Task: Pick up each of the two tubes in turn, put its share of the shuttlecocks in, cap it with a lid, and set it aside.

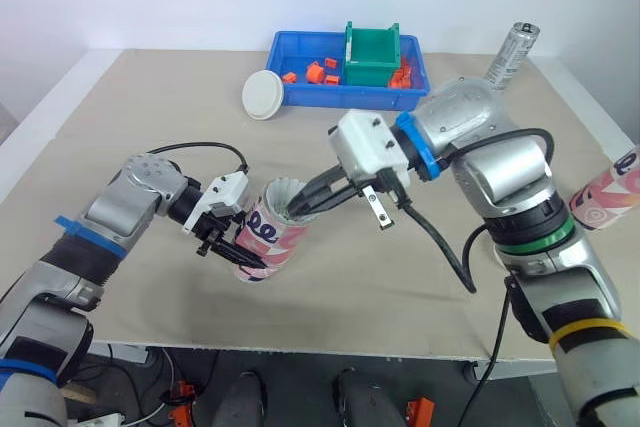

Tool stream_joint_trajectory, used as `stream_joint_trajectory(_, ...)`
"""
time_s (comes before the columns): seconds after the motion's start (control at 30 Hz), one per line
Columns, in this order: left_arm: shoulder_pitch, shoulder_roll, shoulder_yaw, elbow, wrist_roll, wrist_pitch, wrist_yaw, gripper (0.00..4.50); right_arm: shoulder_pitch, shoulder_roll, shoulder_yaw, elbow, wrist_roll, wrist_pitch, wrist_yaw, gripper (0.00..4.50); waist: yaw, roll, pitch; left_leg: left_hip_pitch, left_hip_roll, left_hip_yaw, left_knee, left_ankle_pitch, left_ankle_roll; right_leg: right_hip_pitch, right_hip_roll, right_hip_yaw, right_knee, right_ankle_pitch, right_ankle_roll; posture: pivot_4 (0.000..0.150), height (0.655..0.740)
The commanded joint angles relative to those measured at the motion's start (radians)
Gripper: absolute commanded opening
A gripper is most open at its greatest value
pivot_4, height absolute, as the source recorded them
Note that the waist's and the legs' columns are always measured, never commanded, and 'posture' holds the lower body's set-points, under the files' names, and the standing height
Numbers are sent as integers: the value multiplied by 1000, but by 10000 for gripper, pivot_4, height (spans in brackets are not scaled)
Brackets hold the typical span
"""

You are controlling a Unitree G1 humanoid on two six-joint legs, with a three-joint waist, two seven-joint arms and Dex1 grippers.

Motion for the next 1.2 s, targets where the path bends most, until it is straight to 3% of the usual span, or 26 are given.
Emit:
stream_joint_trajectory(0.03, -11, -39, 51, 13, 5, -6, 1, 22140, -71, 23, 64, 70, -105, -116, 54, 195, 0, 0, 0, -1, 0, 0, 0, 0, 0, -1, 0, 0, 0, 0, 0, 1500, 7384)
stream_joint_trajectory(0.2, -6, -131, 81, 50, 47, -18, 28, 22140, -126, 103, 116, 190, -161, -234, 78, 195, -1, 0, 0, -1, 0, 0, 0, 1, -1, -2, 0, -1, 1, 1, -2, 1500, 7384)
stream_joint_trajectory(0.4, 4, -163, 105, 59, 74, -2, 20, 22140, -146, 87, 247, 194, -110, -268, 82, 195, -1, 0, 0, -2, 0, 0, -1, 1, -1, -3, -1, -2, 1, 1, -2, 1500, 7384)
stream_joint_trajectory(0.67, 17, -168, 133, 42, 85, 22, 17, 22140, -77, 192, 224, 215, -178, -278, 66, 195, -2, -1, -1, 0, 1, -1, -1, 1, -2, -2, 0, -3, 2, 3, -4, 1500, 7384)
stream_joint_trajectory(0.83, 30, -165, 142, 26, 91, 32, 10, 22140, -160, 202, 104, 316, -133, -238, 78, 195, -5, -1, 0, 0, 2, -2, -1, 2, -4, -3, 1, -4, 3, 3, -5, 1500, 7384)
stream_joint_trajectory(1.03, 37, -164, 153, 15, 98, 37, 7, 22140, -236, 40, 122, 276, 90, -145, 82, 195, 0, 0, 0, -2, 0, -4, -3, 4, -7, -4, -1, -5, 3, 3, -5, 1500, 7384)
stream_joint_trajectory(1.2, 45, -159, 160, -2, 99, 43, 6, 22140, -271, -86, 158, 286, 91, -211, 82, 195, 0, 0, 0, -4, 0, -6, -3, 4, -7, -4, -1, -7, 1, 3, -4, 1500, 7384)
